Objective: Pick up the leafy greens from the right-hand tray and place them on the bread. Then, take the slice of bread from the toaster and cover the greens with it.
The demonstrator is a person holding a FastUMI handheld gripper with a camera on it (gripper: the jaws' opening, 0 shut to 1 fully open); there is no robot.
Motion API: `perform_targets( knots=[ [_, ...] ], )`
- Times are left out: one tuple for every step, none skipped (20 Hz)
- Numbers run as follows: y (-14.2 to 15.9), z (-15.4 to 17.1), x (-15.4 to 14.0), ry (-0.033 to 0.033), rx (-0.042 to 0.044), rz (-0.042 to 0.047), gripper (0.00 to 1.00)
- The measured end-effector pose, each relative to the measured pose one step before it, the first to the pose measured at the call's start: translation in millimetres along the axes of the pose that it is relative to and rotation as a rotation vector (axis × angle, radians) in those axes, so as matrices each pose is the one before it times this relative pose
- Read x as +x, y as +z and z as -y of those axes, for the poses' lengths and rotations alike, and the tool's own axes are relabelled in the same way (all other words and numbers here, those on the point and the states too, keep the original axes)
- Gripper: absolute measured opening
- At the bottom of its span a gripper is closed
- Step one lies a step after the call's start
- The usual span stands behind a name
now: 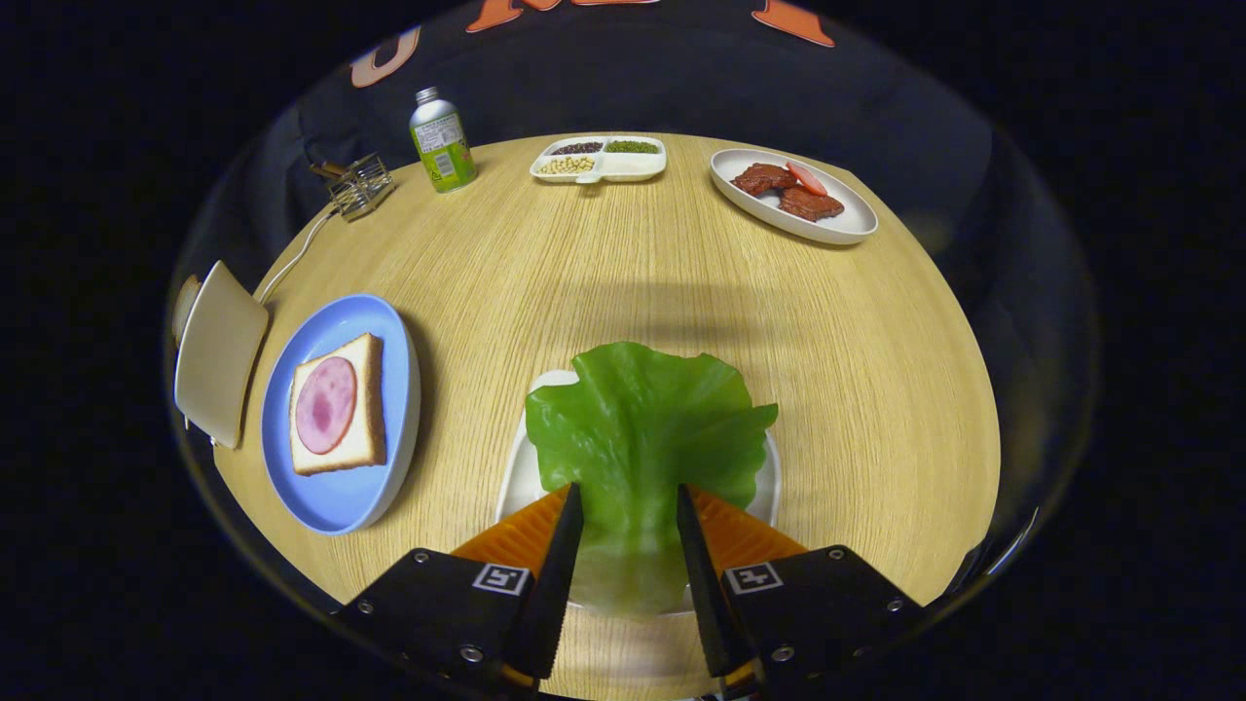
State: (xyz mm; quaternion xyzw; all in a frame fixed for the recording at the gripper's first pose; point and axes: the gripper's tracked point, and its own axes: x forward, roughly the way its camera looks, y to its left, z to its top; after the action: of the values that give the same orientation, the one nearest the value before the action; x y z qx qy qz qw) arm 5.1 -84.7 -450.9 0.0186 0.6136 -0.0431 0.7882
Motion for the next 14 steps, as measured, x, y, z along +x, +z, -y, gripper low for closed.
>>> perform_targets(
  knots=[
    [0.83, 1.49, -0.07, -0.00073, 0.00728, 0.01101, 0.54],
    [0.02, 1.43, 0.18, -0.00023, 0.00819, 0.01177, 0.5],
    [0.56, 2.38, 0.75, -0.00095, 0.00738, 0.01202, 0.49],
    [0.03, 1.94, -0.32, 0.00041, 0.01088, 0.01317, 0.42],
    [0.45, 2.28, -0.07, -0.00123, 0.00807, 0.01312, 0.39],
    [-0.32, 1.84, -0.42, 0.00124, 0.00772, 0.01195, 0.31],
    [0.03, 0.64, 0.37, 0.00452, 0.00419, 0.01013, 0.27],
    [0.23, 0.0, 0.84, 0.00372, 0.00342, 0.01055, 0.22],
    [-0.03, 0.73, -0.51, 0.00076, -0.0027, 0.00832, 0.2],
    [0.13, 0.96, 0.28, 0.00031, -0.00414, 0.00554, 0.17],
    [1.36, -0.15, 0.93, -0.00115, -0.00019, 0.00425, 0.16],
    [0.73, -0.49, 0.88, -0.00444, 0.00417, 0.00438, 0.13],
    [-0.52, 0.5, 1.26, -0.00317, 0.00767, 0.00501, 0.11],
    [0.43, -0.41, 0.11, -0.00267, 0.00794, 0.00481, 0.08]
  ],
)
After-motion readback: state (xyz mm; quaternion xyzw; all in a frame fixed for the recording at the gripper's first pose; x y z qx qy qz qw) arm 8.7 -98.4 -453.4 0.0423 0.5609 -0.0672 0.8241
